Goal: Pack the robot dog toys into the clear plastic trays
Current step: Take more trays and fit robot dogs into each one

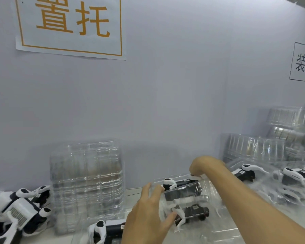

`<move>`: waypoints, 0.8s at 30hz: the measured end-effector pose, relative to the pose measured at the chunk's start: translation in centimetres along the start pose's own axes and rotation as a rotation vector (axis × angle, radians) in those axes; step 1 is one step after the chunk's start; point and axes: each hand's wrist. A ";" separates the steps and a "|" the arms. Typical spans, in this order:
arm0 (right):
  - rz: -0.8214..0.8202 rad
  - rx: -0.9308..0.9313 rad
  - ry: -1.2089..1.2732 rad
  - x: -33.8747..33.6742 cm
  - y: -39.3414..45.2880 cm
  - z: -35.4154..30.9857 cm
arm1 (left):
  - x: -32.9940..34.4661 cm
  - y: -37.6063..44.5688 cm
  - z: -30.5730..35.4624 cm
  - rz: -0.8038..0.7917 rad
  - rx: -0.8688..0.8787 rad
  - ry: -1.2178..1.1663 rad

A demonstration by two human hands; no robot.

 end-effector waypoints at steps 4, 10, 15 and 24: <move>0.103 -0.008 0.045 0.0 0.6 1.6 | -0.2 -0.2 0.2 -0.011 0.001 0.016; 0.148 0.056 0.125 -0.1 -1.3 2.4 | -0.4 -0.3 0.4 -0.006 0.001 0.019; 0.388 -0.004 0.209 -0.3 -4.5 0.6 | -0.8 -0.5 0.6 -0.057 0.007 0.018; 0.394 -0.399 0.417 5.1 -11.4 -3.9 | -7.1 -0.8 -2.6 0.060 -0.241 -0.068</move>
Point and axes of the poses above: each hand's wrist, its own y-axis towards the middle knuckle, its own x-axis out of the palm, z = x × y, and after that the axes turned 4 degrees about z, right-handed
